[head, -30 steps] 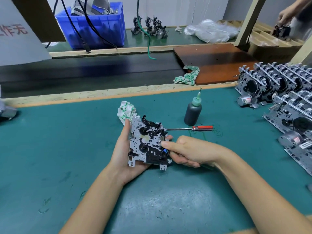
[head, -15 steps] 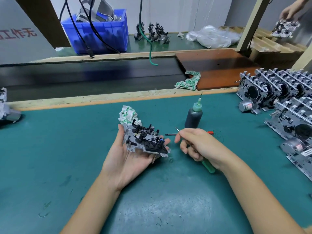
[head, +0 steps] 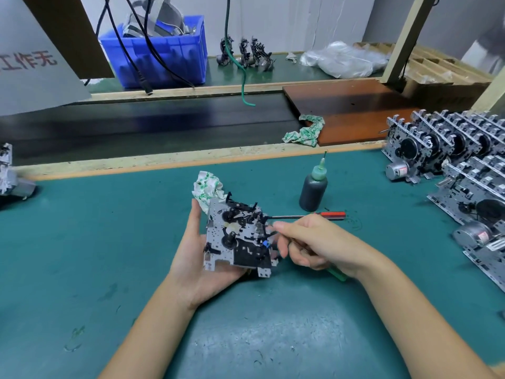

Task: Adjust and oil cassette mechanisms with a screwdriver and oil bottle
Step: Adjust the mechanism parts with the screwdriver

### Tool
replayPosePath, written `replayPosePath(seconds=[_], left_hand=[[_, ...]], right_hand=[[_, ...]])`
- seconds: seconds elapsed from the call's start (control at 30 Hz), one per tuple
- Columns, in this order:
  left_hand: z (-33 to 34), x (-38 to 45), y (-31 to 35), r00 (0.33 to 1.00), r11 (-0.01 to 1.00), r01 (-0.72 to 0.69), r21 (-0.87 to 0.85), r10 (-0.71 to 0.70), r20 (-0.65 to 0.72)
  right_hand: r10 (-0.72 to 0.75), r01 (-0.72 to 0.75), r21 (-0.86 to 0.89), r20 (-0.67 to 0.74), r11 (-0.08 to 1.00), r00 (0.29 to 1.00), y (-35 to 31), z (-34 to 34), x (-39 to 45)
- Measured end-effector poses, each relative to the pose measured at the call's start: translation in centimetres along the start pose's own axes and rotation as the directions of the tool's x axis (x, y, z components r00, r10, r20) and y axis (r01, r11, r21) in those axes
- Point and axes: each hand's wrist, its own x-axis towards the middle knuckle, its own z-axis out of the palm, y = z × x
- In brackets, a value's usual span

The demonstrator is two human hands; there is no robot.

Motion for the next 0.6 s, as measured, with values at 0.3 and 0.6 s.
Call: replayPosePath(seconds=[0.3, 0.6], left_hand=[[-0.2, 0.8, -0.5, 0.994, 0.995, 0.024, 0.095, -0.013, -0.109], [-0.3, 0.9, -0.5, 0.992, 0.994, 0.033, 0.104, -0.019, -0.126]], right_hand=[[0.034, -0.027, -0.141, 0.049, 0.990, 0.998, 0.4, 1.2, 0.3], [0.037, -0.023, -0.196, 0.070, 0.980, 0.997, 0.6, 1.6, 0.1]])
